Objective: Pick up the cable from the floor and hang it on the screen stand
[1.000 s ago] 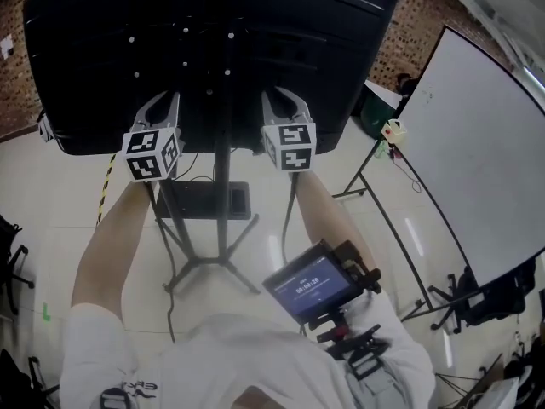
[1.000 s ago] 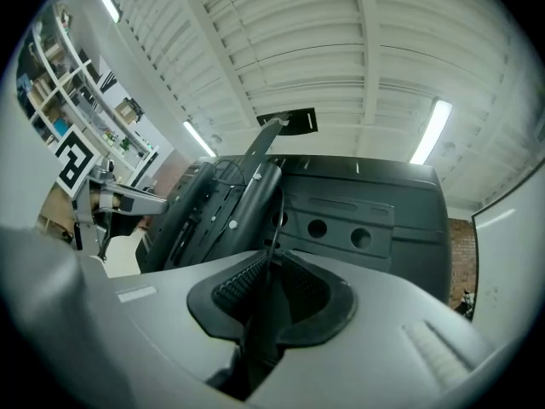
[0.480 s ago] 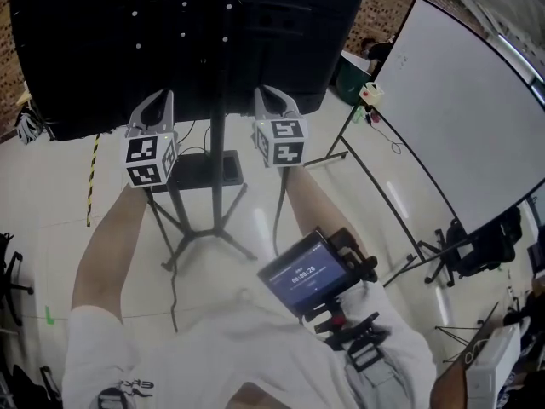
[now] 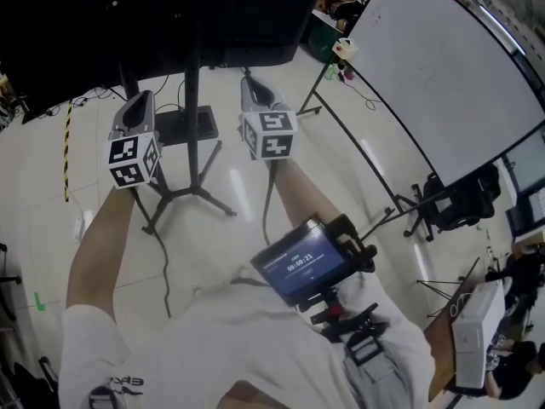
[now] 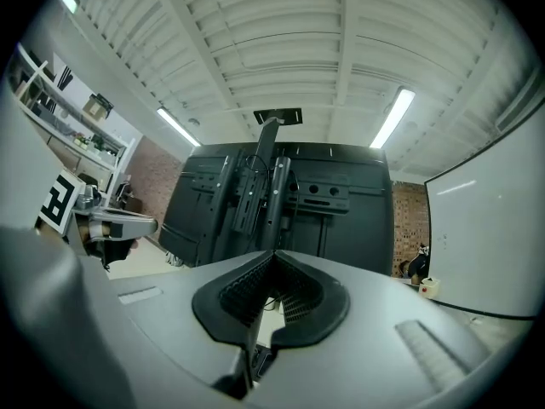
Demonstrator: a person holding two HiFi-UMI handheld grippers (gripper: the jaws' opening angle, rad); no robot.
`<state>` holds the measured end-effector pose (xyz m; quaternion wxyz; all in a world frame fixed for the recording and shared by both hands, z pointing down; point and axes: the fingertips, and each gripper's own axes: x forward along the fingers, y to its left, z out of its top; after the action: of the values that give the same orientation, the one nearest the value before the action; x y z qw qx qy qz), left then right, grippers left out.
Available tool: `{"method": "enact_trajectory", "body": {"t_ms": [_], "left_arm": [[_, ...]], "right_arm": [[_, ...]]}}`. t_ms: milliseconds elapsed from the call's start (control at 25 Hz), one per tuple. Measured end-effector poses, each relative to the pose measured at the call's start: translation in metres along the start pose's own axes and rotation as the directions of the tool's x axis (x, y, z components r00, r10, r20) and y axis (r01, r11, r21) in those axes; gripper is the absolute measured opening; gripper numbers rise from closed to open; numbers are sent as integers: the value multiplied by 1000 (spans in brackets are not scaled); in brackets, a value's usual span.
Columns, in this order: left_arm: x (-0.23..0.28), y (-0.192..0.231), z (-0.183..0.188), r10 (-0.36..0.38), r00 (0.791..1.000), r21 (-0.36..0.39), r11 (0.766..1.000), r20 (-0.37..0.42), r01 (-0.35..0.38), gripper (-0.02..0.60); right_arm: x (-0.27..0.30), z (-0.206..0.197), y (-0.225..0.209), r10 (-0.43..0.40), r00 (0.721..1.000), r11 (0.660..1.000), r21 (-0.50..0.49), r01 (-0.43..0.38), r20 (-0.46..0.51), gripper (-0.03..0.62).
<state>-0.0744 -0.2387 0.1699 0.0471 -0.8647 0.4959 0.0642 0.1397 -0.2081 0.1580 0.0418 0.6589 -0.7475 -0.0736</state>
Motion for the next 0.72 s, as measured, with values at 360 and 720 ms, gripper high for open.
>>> {"method": "enact_trajectory", "body": {"t_ms": [360,720], "left_arm": [[-70,-48,-41,101,994,-22,995,-32,-101,2],[-168,-137,-80,135,988,84,988,-69,-129,2]], "right_arm": [[-67,-45,2,93,995,994,48,-94,21,14],[-179,-106,15,218,975,975,42,-219,28,12]]}}
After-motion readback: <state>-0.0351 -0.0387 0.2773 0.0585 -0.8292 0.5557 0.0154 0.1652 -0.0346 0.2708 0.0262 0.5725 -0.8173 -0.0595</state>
